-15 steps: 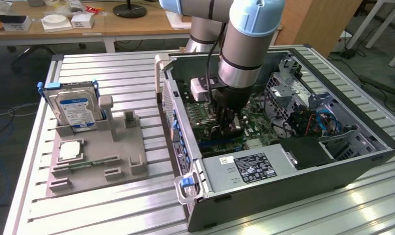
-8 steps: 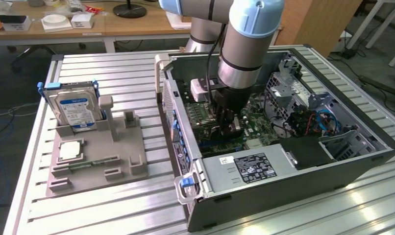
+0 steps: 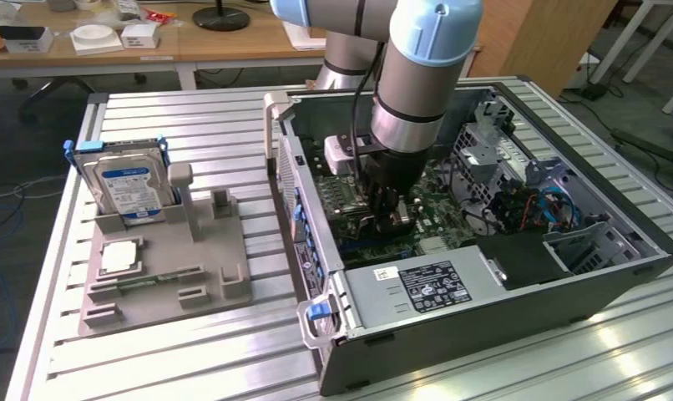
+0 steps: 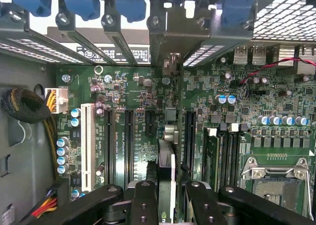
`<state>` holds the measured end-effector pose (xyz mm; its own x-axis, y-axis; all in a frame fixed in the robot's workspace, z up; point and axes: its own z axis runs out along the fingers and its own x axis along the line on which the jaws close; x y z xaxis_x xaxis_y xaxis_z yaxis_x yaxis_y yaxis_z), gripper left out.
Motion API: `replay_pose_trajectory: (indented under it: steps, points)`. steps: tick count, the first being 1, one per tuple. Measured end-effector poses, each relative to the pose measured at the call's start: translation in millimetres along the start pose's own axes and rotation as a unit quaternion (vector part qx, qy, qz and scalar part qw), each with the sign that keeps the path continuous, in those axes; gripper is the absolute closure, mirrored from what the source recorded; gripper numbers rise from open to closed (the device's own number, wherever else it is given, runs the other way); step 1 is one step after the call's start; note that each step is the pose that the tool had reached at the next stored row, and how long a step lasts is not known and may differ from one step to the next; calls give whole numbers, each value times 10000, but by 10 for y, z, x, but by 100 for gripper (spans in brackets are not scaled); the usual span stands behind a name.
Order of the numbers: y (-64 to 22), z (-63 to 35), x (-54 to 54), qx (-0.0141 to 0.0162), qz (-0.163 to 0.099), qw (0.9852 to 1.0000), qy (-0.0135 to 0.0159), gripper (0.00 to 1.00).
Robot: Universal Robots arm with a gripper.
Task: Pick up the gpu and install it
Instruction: 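Insert the gpu into the slot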
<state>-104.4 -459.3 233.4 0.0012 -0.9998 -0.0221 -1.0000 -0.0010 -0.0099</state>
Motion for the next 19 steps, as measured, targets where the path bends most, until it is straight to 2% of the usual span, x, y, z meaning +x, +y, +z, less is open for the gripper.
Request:
replay_pose_trajectory:
  steps: [11, 19]
  points:
    - [22, 3, 0, 8, -2, 10000, -1, 73]
    - [28, 2, 0, 2, 0, 10000, -2, 73]
